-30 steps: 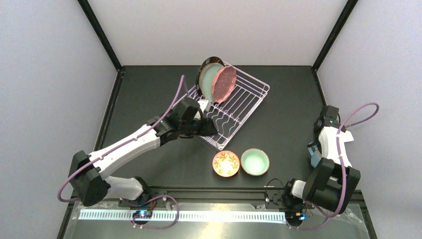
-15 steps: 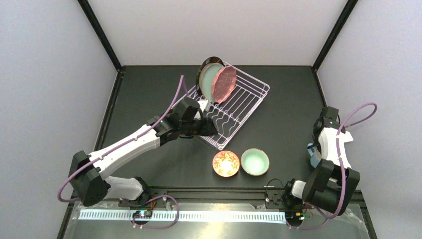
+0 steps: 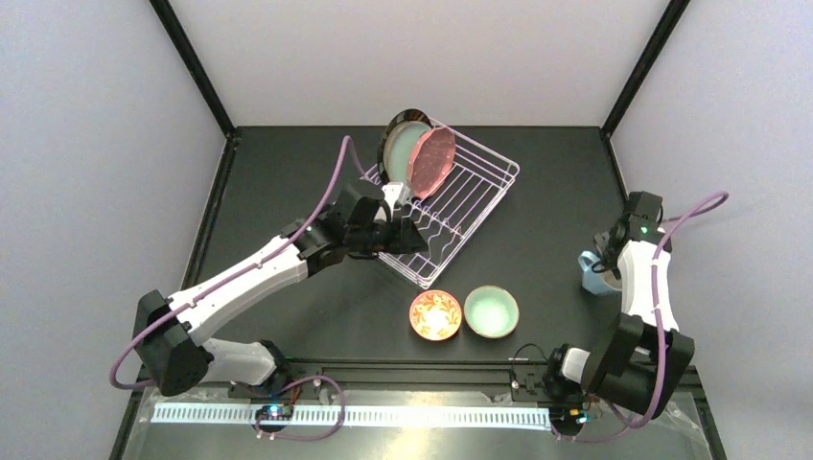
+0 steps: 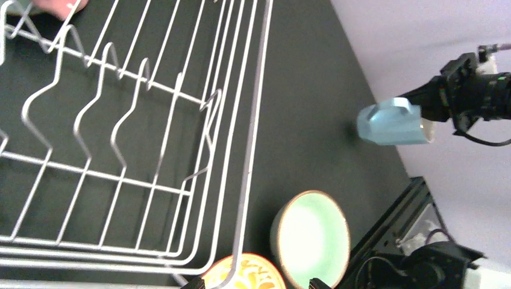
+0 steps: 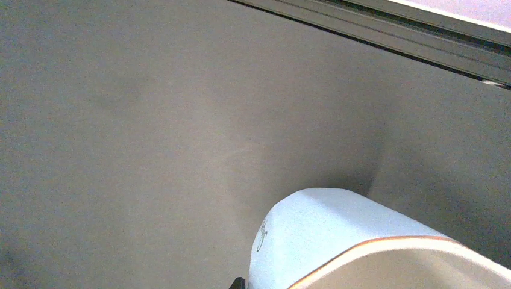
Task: Load the mixed dishes into the dish rack
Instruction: Grab the cup at the corner of the board, then pass from the right arm to the left, then pass from the left arm to the right, then pass from the right arm to the left
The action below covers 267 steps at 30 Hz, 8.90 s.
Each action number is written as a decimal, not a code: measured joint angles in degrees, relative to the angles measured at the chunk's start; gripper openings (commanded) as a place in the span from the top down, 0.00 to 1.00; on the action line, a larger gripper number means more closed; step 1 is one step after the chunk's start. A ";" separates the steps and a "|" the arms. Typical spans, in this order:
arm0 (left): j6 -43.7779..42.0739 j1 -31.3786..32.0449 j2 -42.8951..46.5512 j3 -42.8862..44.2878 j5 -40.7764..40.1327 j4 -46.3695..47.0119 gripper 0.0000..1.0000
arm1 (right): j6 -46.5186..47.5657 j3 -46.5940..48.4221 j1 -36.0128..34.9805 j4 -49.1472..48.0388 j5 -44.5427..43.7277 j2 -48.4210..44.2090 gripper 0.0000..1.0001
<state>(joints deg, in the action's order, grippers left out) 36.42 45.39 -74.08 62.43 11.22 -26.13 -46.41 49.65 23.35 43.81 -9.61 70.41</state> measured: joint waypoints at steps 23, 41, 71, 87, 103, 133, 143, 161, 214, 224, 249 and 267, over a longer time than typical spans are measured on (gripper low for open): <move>9.49 -0.07 -7.30 10.45 6.34 4.02 0.01 | 1.68 14.88 -9.94 -13.00 33.11 -0.74 1.00; 19.34 -9.79 -6.58 11.80 11.91 8.50 0.01 | -9.42 16.98 -28.96 -31.06 42.97 -0.94 1.00; 43.56 -11.58 -3.91 6.97 20.52 26.82 0.12 | -11.63 14.34 -46.16 -46.23 43.39 -0.72 1.00; 57.27 -12.33 -2.38 2.82 20.28 33.31 0.80 | -12.46 9.27 -47.08 -59.14 44.06 -0.66 1.00; 59.91 -13.70 -2.64 1.29 19.69 34.47 0.99 | -14.47 5.81 -47.08 -69.05 44.41 2.64 1.00; 48.74 -13.88 -2.82 1.31 19.21 32.06 0.98 | -13.51 5.81 -48.15 -61.26 42.82 2.49 0.59; 49.81 -14.08 -2.78 1.31 18.78 31.80 0.99 | -13.44 5.81 -48.30 -62.31 42.29 2.19 1.00; 50.62 -14.29 -2.36 1.31 18.64 29.92 0.84 | -15.30 3.50 -48.41 -68.85 42.93 3.65 1.00; 39.32 -19.45 8.72 0.96 14.97 31.95 0.27 | -33.90 10.27 -49.00 -74.34 30.71 11.08 1.00; 36.85 -19.45 5.09 0.96 13.55 33.16 0.27 | -50.34 14.08 -49.00 -92.52 21.68 16.24 1.00; 60.83 -18.25 -14.49 11.50 8.98 54.07 0.22 | -71.63 29.27 -49.00 -126.16 13.14 36.70 1.00; 81.99 -15.63 -20.22 9.94 1.36 69.77 0.18 | -73.37 43.85 -50.73 -126.18 12.72 46.97 1.00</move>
<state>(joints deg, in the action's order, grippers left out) 118.41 29.76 -94.30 72.38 12.58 43.64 -119.79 93.49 -27.38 -82.37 3.11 117.38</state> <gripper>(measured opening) 0.812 0.131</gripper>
